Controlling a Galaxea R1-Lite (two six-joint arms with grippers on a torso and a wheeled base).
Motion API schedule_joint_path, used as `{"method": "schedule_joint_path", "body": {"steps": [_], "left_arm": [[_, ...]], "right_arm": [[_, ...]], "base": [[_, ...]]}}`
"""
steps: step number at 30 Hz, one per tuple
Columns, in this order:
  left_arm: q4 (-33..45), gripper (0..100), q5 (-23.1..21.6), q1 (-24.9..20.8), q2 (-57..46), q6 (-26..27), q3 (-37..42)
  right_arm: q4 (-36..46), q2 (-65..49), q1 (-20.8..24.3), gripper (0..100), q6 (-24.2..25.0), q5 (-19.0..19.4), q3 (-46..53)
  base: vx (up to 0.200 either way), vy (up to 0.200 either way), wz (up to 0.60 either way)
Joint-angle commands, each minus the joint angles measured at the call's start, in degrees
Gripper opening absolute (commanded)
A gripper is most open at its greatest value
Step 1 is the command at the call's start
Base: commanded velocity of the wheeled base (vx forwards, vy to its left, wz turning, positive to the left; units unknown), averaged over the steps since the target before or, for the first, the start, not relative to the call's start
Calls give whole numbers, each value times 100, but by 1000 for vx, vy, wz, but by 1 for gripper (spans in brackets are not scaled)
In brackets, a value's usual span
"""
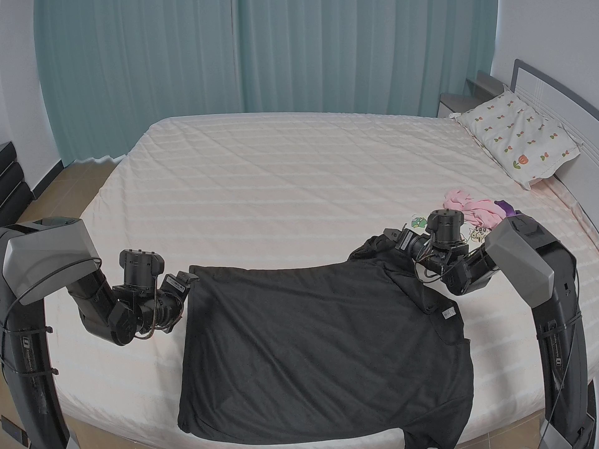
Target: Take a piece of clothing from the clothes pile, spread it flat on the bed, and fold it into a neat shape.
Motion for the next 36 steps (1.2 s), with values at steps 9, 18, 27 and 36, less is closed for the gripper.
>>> {"method": "schedule_joint_path", "body": {"steps": [9,18,27,36], "left_arm": [[-88,100,1,1,0,-2,74],[-88,100,9,-8,0,-2,74],[-88,100,9,-8,9,-2,74],[-88,100,18,-8,9,-2,74]], "right_arm": [[33,338,-96,100,-239,228,82],[86,751,-140,100,-248,220,-436],[95,654,-245,100,-248,211,-472],[103,848,-201,100,-248,202,-515]], "base": [[0,0,0],[0,0,0],[0,0,0],[0,0,0]]}}
